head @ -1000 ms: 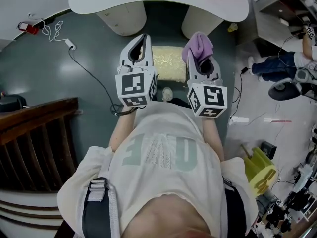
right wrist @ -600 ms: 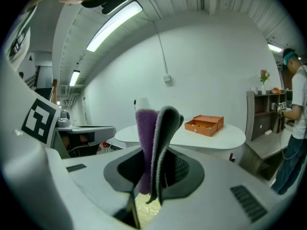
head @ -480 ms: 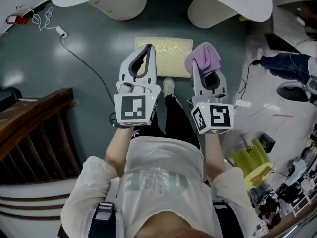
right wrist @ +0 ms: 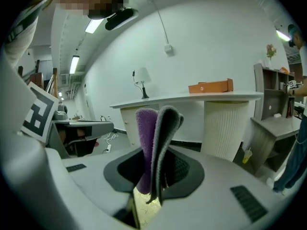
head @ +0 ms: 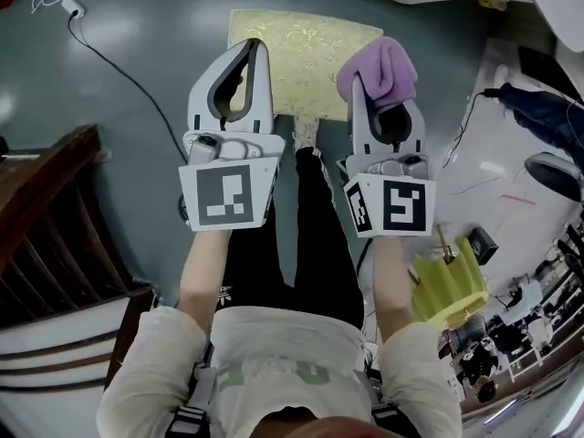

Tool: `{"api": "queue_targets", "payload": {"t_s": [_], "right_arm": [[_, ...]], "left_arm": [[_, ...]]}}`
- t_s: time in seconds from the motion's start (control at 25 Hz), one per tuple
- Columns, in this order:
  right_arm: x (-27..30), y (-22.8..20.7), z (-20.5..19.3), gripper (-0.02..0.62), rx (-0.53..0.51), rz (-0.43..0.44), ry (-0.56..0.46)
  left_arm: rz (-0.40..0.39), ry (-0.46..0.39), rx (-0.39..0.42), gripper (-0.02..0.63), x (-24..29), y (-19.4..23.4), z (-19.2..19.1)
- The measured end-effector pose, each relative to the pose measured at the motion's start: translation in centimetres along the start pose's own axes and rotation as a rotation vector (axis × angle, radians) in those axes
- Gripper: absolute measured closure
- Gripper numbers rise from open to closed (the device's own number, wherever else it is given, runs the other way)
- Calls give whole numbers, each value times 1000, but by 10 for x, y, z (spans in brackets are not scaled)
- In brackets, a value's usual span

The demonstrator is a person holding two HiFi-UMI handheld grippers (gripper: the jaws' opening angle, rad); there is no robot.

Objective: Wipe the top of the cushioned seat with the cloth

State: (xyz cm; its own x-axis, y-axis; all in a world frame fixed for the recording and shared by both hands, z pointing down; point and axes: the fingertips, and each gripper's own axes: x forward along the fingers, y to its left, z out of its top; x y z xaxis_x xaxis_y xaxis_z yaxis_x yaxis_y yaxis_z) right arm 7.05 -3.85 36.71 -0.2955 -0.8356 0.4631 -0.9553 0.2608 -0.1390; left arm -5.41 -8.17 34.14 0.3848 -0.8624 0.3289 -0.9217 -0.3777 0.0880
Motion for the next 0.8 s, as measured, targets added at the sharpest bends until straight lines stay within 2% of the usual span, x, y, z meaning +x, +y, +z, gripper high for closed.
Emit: {"api": "queue_targets", "payload": {"t_s": [0.16, 0.36, 0.56, 0.68, 0.8], "right_arm": [[18, 4, -9, 499, 5, 9, 7], [19, 8, -15, 497, -30, 15, 32], [47, 15, -15, 499, -25, 41, 59], [68, 33, -27, 499, 27, 124, 109], [94, 66, -47, 499, 169, 304, 181]], "left_arm": [[-20, 7, 30, 598, 6, 2, -11], [-14, 35, 23, 600, -3, 12, -25], [10, 41, -1, 598, 10, 37, -27], [25, 49, -20, 598, 9, 45, -33], [57, 56, -37, 598, -4, 56, -37]]}}
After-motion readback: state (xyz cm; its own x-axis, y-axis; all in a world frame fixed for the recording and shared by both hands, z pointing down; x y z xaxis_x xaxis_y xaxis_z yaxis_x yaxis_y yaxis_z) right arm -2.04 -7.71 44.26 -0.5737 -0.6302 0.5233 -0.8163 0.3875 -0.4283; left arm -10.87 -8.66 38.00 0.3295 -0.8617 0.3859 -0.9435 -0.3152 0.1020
